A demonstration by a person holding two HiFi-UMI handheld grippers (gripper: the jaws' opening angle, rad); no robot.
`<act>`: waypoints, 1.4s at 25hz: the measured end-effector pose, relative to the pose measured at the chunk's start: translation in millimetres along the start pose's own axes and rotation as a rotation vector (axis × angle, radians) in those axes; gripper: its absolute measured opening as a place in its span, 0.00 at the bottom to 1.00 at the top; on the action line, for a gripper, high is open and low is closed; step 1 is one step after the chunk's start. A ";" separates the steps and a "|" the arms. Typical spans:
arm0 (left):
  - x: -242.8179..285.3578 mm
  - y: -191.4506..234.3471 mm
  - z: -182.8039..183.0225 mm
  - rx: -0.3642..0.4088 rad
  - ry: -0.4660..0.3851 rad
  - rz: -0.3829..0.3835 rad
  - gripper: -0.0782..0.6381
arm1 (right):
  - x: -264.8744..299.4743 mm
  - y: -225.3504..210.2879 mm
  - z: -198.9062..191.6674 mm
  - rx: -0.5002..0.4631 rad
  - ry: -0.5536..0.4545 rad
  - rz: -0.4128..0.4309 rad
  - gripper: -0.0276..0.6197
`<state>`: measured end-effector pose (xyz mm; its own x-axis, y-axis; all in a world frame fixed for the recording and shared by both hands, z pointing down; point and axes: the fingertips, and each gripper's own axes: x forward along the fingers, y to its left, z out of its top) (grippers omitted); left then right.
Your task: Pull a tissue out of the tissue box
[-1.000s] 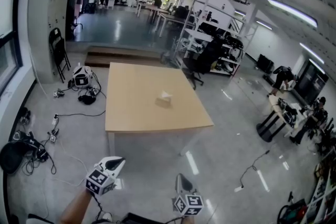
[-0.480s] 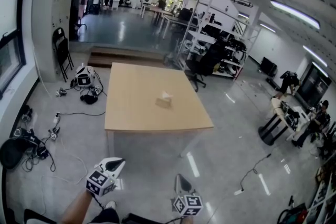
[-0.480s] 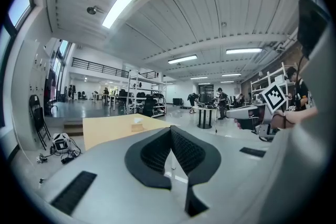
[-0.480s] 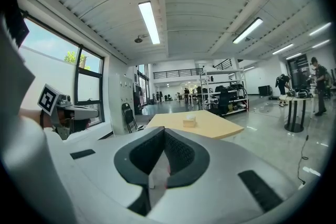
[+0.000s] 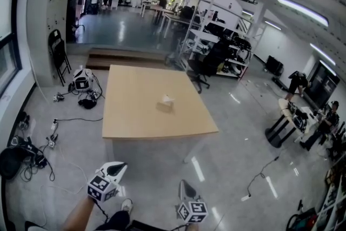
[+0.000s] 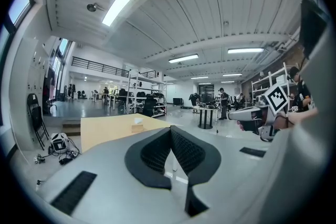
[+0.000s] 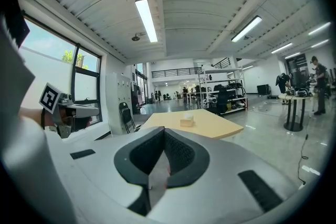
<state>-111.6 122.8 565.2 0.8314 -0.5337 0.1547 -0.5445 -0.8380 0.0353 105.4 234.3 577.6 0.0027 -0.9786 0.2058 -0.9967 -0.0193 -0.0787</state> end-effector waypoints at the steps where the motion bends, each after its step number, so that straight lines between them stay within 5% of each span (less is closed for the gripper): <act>1: 4.6 3.3 1.3 0.000 -0.001 0.000 0.12 | 4.8 -2.3 -0.3 0.002 0.002 0.000 0.06; 35: 154.2 136.5 46.8 0.001 -0.011 -0.007 0.12 | 194.1 -46.7 52.4 0.003 0.004 -0.005 0.06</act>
<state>-52.5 -79.2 547.6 0.8365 -0.5290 0.1432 -0.5384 -0.8419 0.0351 156.8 34.5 570.1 0.0071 -0.9776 0.2103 -0.9964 -0.0247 -0.0810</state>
